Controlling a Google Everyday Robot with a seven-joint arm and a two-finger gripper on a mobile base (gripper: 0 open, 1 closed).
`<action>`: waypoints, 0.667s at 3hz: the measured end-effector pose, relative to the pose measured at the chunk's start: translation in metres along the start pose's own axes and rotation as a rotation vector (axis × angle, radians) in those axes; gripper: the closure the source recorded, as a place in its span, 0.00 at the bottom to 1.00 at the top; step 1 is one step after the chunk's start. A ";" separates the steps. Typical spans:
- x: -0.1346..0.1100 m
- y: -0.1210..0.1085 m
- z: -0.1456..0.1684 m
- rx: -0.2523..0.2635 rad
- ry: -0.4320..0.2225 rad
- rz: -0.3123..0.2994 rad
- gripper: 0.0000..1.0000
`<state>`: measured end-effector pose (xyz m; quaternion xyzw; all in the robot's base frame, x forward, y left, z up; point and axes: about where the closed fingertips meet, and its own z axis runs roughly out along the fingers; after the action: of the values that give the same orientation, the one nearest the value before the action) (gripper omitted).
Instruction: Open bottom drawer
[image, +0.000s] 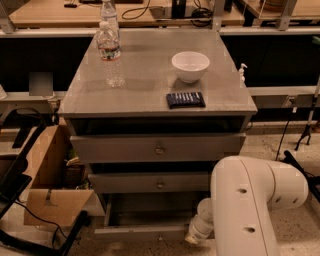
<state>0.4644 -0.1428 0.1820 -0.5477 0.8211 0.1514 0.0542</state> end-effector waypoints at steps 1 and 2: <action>0.000 0.000 0.000 0.000 0.000 0.000 1.00; 0.000 0.000 0.000 0.000 0.000 0.000 1.00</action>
Offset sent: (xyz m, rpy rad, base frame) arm -0.1737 0.0171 0.0410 0.4037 0.3197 0.0959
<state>0.4644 -0.1428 0.1820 -0.5477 0.8211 0.1514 0.0542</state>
